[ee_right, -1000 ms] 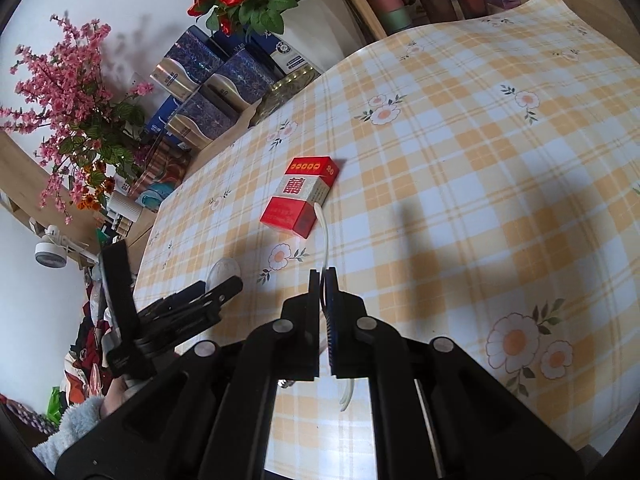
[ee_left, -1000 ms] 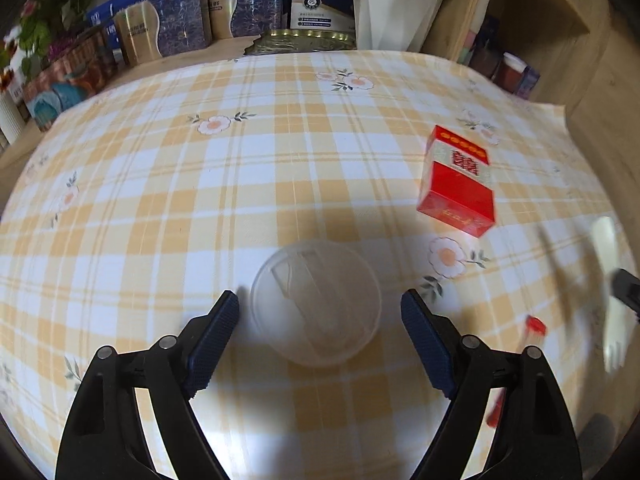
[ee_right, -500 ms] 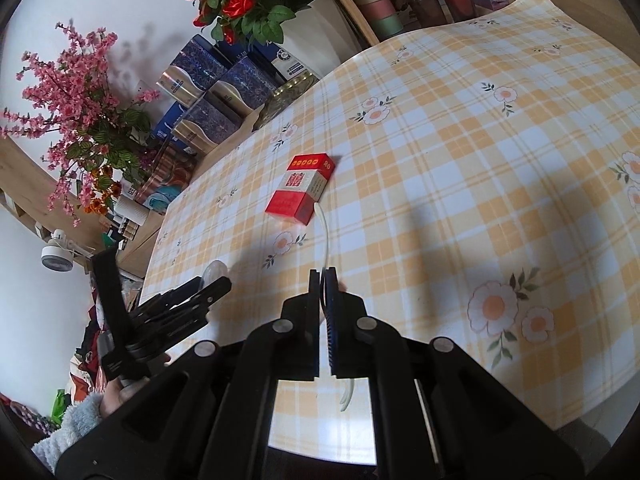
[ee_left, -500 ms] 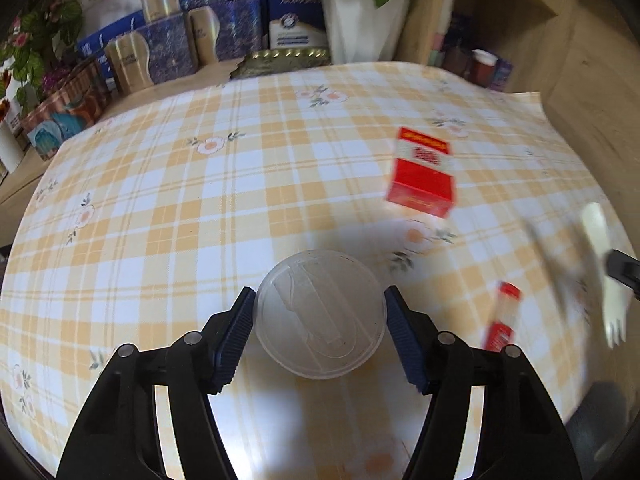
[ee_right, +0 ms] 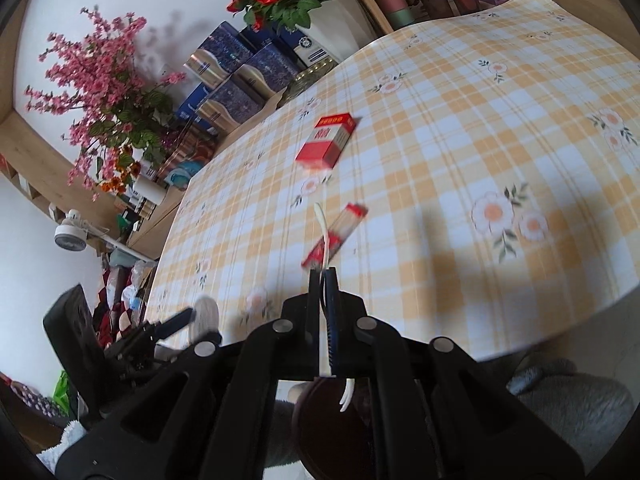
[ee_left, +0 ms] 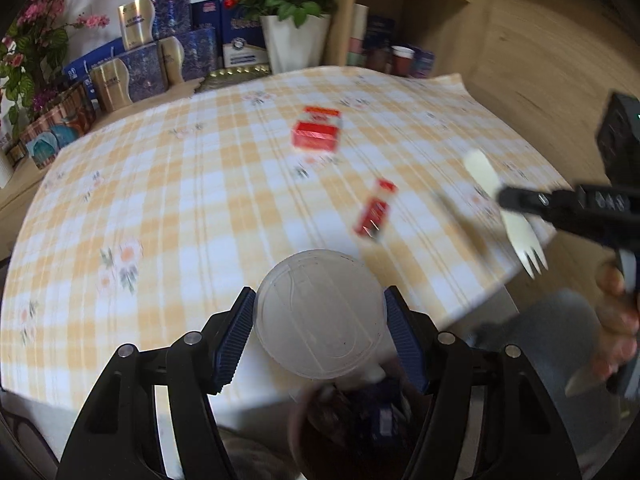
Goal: Collect trash
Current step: 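Carry both items over the bin and open the left tool to drop the lid, then open the right tool to drop the spoon into the bin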
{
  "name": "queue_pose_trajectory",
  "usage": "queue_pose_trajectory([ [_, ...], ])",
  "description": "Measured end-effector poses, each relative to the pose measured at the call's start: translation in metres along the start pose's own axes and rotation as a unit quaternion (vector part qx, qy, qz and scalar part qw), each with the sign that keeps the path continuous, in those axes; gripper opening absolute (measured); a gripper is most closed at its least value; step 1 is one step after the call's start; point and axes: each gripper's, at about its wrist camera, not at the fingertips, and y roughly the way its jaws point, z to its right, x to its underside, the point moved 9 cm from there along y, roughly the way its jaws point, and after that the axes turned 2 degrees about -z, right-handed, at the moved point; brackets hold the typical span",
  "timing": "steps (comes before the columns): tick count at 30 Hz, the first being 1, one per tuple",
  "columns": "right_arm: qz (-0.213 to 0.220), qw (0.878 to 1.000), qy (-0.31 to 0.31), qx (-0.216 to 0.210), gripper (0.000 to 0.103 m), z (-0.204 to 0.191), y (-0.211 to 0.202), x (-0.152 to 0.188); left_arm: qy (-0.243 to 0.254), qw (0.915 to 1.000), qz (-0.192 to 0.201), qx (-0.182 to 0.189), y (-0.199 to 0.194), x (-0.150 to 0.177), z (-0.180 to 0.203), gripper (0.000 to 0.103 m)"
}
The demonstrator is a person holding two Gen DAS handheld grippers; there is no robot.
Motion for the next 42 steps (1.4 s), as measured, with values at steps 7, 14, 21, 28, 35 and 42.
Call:
queue_pose_trajectory([
  [7, -0.007, 1.0, 0.001, -0.002, 0.007, 0.004, -0.011, 0.031, 0.015, 0.9989, -0.037, 0.024, 0.004, 0.065, 0.032, 0.064],
  [14, -0.016, 1.0, -0.005, -0.009, 0.007, 0.0, -0.013, 0.049, 0.009, 0.9964, -0.077, 0.036, 0.024, 0.106, 0.04, 0.064],
  [21, -0.038, 0.999, -0.008, -0.014, 0.007, -0.006, -0.004, 0.069, 0.003, 0.9913, -0.124, 0.044, 0.051, 0.135, 0.043, 0.065],
  [28, -0.058, 0.998, -0.014, -0.016, 0.007, -0.009, 0.004, 0.085, -0.025, 0.9951, -0.087, 0.04, 0.04, 0.122, 0.03, 0.083],
  [35, -0.086, 0.996, -0.039, -0.005, 0.007, -0.008, 0.017, 0.111, -0.09, 0.9955, -0.001, 0.031, 0.003, 0.095, 0.002, 0.089],
  [42, -0.135, 0.99, -0.047, 0.01, 0.007, 0.003, 0.044, 0.144, -0.095, 0.9907, 0.098, -0.005, -0.049, 0.062, -0.024, 0.092],
])
